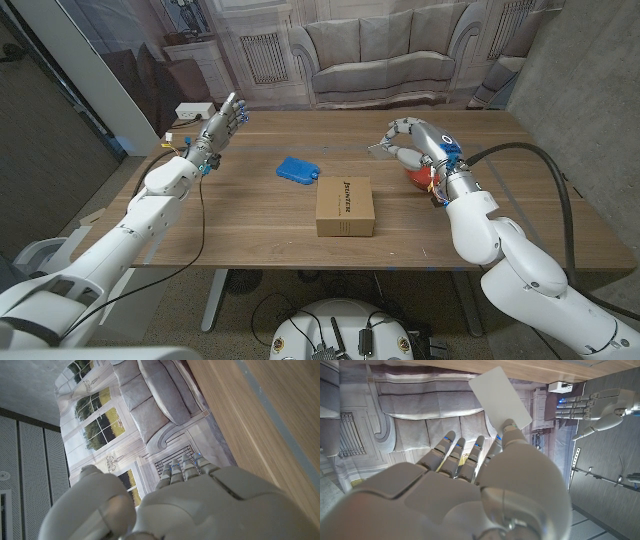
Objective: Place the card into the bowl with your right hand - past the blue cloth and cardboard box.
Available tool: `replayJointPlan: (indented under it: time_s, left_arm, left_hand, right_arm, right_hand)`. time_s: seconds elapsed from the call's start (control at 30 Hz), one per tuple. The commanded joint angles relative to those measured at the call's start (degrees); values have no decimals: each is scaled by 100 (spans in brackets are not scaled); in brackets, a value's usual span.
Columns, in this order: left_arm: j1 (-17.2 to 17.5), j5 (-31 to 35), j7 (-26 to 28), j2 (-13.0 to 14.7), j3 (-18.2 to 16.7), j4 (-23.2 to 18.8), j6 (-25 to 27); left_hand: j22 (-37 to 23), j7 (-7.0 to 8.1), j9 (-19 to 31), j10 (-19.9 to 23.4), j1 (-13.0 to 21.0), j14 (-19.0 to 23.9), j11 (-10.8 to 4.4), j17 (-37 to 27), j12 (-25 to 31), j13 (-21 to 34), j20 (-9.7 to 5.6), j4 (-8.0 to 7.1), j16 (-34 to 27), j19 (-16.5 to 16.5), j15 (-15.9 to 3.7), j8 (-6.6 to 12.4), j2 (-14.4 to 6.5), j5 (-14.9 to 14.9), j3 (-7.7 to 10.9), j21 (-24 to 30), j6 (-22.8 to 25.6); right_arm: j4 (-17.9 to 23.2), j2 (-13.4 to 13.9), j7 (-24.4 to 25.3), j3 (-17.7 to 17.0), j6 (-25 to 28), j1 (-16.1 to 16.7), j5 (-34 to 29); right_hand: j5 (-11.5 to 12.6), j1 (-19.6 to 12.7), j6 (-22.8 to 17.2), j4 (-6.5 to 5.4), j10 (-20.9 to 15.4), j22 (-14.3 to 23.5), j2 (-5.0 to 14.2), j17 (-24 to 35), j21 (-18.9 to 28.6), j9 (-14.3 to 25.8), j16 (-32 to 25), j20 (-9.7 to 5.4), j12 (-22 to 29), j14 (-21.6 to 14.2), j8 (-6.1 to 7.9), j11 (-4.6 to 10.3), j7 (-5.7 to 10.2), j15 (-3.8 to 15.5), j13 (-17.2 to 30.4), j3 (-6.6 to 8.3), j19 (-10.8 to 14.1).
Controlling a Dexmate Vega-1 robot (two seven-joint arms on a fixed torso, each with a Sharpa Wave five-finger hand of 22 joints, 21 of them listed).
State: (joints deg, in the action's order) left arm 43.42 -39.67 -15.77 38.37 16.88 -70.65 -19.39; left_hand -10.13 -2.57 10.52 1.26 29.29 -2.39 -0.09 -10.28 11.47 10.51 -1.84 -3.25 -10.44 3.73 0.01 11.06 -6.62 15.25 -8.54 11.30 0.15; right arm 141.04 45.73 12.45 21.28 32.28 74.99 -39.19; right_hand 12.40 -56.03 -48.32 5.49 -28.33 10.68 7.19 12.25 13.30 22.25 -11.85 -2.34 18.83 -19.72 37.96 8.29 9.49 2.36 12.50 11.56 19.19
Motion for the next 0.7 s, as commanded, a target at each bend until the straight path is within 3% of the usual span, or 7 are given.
replayJointPlan:
  time_s: [0.03,0.7]
  left_arm:
    - [120,-21,46,85,-67,-152,-11]
    - [211,-67,33,118,-133,-212,-80]
  left_hand:
    - [-18,-14,21,-22,43,-44,14,-20,1,32,-387,16,-19,35,16,4,-14,-8,-35,16,-33]
    - [-18,-9,21,-32,53,-51,5,-20,0,32,-348,18,-21,53,16,11,-16,-15,-45,11,-26]
  right_arm:
    - [-124,64,146,-55,116,-109,162]
    - [-455,64,328,37,554,-379,382]
  right_hand:
    - [-15,-20,-44,5,-35,14,35,-3,-7,4,13,-522,-23,-65,30,-9,-5,599,2,-31,54]
    - [-19,-8,-35,2,-44,15,44,-10,-21,9,21,-515,-33,-66,36,-12,2,599,6,-36,64]
